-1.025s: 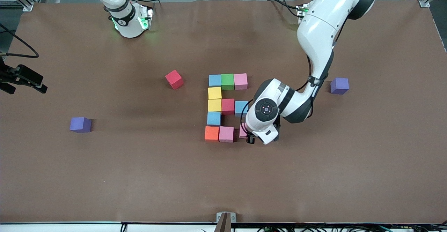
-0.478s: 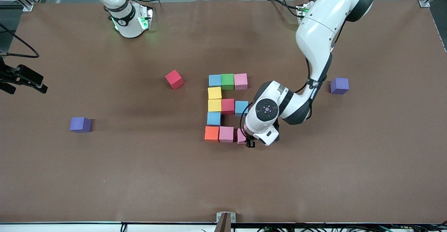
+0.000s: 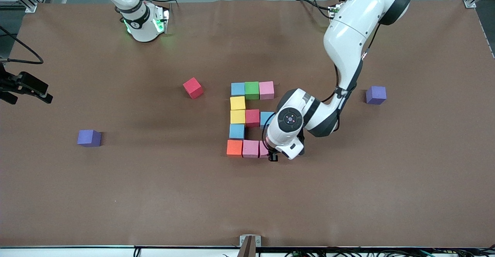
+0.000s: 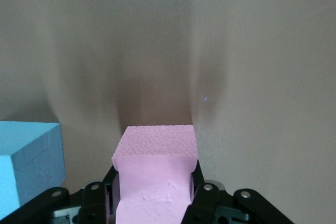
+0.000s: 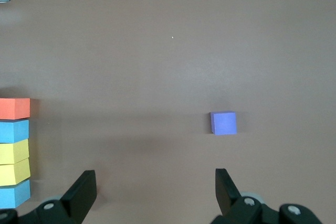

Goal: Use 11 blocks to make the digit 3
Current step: 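Lower the pink block into place and open the left gripper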

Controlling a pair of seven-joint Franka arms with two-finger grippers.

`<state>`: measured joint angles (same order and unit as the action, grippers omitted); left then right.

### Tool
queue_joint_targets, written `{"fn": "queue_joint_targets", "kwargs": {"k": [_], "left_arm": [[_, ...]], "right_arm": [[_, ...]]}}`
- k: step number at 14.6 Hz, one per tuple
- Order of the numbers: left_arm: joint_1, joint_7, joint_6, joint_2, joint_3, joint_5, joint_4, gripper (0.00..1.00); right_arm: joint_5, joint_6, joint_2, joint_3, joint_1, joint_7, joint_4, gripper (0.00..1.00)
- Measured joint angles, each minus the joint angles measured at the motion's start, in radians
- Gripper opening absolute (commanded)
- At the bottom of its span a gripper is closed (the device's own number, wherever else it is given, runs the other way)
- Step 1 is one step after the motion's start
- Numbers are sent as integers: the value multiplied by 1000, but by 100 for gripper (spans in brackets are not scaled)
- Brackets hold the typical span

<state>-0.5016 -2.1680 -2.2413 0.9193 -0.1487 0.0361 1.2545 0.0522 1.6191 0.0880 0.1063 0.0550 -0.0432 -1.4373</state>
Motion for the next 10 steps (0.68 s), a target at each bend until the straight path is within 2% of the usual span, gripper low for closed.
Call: {"fn": "queue_joint_targets", "kwargs": {"k": [4,6,7,8,9,10], "left_arm": [[-3,0,-10,2,0,0,0,11],[-4,0,-12,3,0,0,0,24],[-5,0,-12,3,1,0,0,42],[-5,0,-12,3,1,0,0,67],[-5,0,-12,3,1,0,0,99],[-5,1,-13,4,1,1,0,100]], "right_arm": [[0,0,1,0,1,0,0,100],[0,0,1,0,1,0,0,100],[0,0,1,0,1,0,0,100],[0,0,1,0,2,0,0,100],[0,0,1,0,2,0,0,100],[0,0,1,0,2,0,0,100]]}}
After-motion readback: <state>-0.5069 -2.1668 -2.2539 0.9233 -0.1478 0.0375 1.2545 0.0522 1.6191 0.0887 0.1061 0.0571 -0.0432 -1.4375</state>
